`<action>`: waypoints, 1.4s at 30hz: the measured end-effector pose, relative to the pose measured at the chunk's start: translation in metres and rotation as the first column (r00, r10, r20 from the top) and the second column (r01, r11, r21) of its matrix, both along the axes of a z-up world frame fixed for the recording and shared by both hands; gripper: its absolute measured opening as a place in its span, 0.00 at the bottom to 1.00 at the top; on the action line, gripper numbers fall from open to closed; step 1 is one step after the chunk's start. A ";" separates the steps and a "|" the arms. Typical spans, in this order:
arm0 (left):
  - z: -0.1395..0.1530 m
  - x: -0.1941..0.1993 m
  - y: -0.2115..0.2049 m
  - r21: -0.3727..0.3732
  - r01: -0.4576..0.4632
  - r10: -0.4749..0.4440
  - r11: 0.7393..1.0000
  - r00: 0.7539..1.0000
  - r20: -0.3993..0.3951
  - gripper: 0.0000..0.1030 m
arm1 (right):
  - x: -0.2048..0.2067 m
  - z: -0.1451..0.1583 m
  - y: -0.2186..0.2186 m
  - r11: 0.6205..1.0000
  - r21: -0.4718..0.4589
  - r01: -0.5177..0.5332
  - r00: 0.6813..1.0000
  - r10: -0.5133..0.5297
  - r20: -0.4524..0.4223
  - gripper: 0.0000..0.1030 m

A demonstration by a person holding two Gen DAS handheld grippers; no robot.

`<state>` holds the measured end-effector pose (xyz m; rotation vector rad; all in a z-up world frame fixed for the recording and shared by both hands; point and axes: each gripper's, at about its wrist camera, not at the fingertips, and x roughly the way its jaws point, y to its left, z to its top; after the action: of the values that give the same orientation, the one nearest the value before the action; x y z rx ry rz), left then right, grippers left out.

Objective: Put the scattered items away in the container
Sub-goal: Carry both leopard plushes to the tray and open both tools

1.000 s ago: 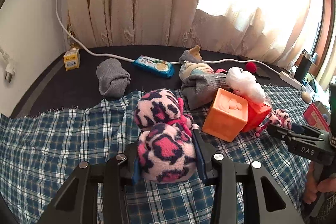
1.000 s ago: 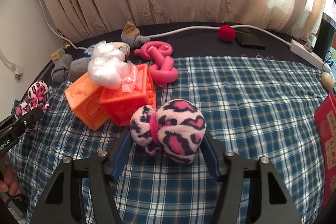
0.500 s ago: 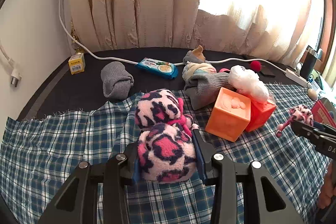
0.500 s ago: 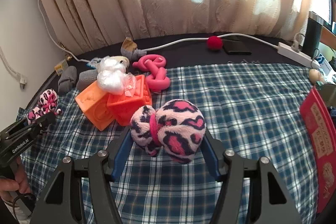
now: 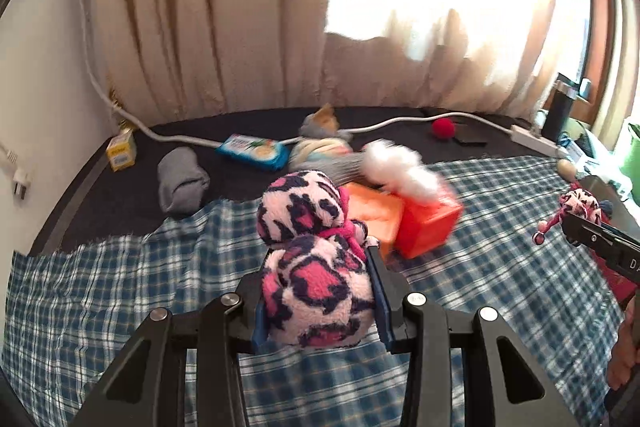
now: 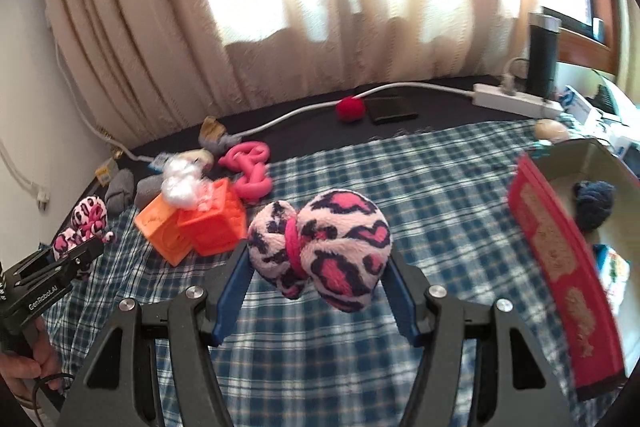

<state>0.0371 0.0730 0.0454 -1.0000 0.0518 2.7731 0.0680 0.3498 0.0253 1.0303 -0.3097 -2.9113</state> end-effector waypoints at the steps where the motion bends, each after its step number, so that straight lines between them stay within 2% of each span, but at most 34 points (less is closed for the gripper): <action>1: 0.003 0.001 0.008 -0.001 0.018 -0.018 1.000 1.000 -0.005 0.41 | 0.004 0.002 0.008 1.000 -0.001 0.019 1.000 -0.019 -0.008 0.64; 8: 0.021 0.010 0.066 -0.018 0.157 -0.158 0.987 0.987 -0.037 0.41 | 0.042 0.021 0.077 0.980 -0.017 0.201 0.977 -0.201 -0.073 0.64; 12: 0.029 0.017 0.100 -0.029 0.235 -0.236 0.972 0.970 -0.049 0.41 | 0.068 0.027 0.121 0.944 -0.020 0.330 0.939 -0.330 -0.092 0.64; 17: 0.029 0.025 0.136 -0.036 0.315 -0.317 0.948 0.948 -0.038 0.41 | 0.091 0.023 0.168 0.889 -0.031 0.458 0.886 -0.459 -0.066 0.64; 22: 0.032 0.031 0.166 -0.038 0.376 -0.378 0.926 0.926 -0.030 0.41 | 0.104 0.018 0.193 0.857 -0.033 0.515 0.855 -0.516 -0.052 0.67; 32: 0.035 0.045 0.221 -0.053 0.485 -0.486 0.873 0.874 -0.017 0.41 | 0.118 0.017 0.212 0.835 -0.057 0.547 0.832 -0.550 -0.072 0.73; 35: 0.038 0.045 0.240 -0.044 0.529 -0.530 0.847 0.848 -0.017 0.41 | 0.123 0.019 0.218 0.822 -0.067 0.566 0.818 -0.569 -0.082 0.73; 42: 0.035 0.033 0.304 0.053 0.698 -0.700 0.714 0.714 0.031 0.41 | 0.132 0.025 0.230 0.793 -0.081 0.604 0.787 -0.609 -0.098 0.73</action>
<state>0.0704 0.3766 0.0808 -0.8087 0.3064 2.0333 0.2003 0.5797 0.0499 0.8627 -0.8457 -3.4836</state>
